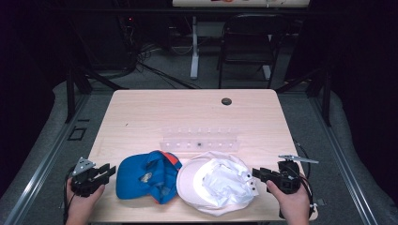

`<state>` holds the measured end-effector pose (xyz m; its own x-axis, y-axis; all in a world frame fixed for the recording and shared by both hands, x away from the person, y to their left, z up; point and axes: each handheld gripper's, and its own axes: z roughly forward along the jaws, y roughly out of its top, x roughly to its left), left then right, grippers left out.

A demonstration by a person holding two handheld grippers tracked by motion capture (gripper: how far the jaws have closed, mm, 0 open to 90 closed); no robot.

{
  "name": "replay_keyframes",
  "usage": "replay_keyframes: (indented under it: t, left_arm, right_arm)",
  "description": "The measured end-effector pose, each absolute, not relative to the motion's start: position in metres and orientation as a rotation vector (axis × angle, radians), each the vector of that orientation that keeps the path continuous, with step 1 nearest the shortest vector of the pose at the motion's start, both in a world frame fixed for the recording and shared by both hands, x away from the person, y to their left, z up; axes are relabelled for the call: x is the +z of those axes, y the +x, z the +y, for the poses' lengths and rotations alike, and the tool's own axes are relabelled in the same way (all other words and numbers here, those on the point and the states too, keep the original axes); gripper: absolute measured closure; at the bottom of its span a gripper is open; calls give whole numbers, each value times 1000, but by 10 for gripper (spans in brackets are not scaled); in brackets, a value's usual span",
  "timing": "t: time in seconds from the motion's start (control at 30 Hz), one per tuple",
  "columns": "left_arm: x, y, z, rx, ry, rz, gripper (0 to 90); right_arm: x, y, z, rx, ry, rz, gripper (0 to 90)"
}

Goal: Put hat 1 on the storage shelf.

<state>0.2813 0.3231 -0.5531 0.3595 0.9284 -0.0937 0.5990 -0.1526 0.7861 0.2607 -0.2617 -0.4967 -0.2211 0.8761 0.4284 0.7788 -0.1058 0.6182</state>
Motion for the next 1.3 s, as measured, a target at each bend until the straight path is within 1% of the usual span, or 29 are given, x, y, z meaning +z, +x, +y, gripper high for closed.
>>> replay_keyframes:
  t: [0.03, 0.1, 0.17, 0.2, 0.23, 0.3, 0.4, 0.5, 0.57, 0.6, 0.8, 0.9, 0.97, 1.1, 1.2, 1.3]
  left_arm:
    - [-553, 281, 323, 543, 1855, 1335, 677]
    - [-552, 281, 324, 549, 1848, 1347, 671]
    - [-552, 281, 326, 559, 1831, 1346, 646]
    - [-551, 281, 327, 547, 1840, 1349, 625]
    - [-552, 281, 327, 549, 1841, 1345, 625]
    - [-554, 283, 324, 578, 1866, 1356, 574]
    - [-554, 284, 323, 569, 1862, 1356, 545]
    - [-554, 284, 323, 546, 1860, 1357, 551]
    - [-553, 284, 322, 537, 1876, 1347, 595]
    - [-554, 283, 320, 555, 1887, 1334, 610]
    - [-552, 282, 318, 557, 1906, 1322, 662]
    - [-553, 282, 319, 568, 1890, 1318, 666]
    - [-554, 283, 321, 544, 1879, 1318, 665]
    - [-556, 284, 322, 538, 1852, 1329, 657]
    - [-556, 284, 323, 525, 1844, 1324, 648]
    - [-555, 284, 323, 530, 1849, 1319, 636]
  right_arm:
    - [-497, 261, -262, 1237, 1881, 2017, 597]
    - [-500, 259, -261, 1221, 1907, 2035, 646]
    - [-500, 257, -261, 1216, 1926, 2035, 649]
    - [-500, 256, -261, 1196, 1905, 2038, 666]
    - [-500, 256, -261, 1196, 1905, 2038, 666]
    - [-498, 255, -261, 1207, 1895, 2055, 662]
    - [-499, 256, -261, 1198, 1870, 2082, 647]
    - [-501, 258, -261, 1174, 1876, 2120, 625]
    - [-503, 259, -260, 1177, 1873, 2136, 623]
    - [-505, 260, -258, 1166, 1875, 2151, 611]
    - [-508, 264, -253, 1124, 1879, 2204, 596]
    - [-510, 266, -252, 1101, 1898, 2218, 601]
    - [-514, 269, -250, 1069, 1915, 2236, 614]
    - [-518, 273, -250, 1050, 1940, 2259, 635]
    - [-521, 276, -248, 1052, 1966, 2269, 671]
    - [-523, 278, -246, 1030, 1976, 2284, 683]
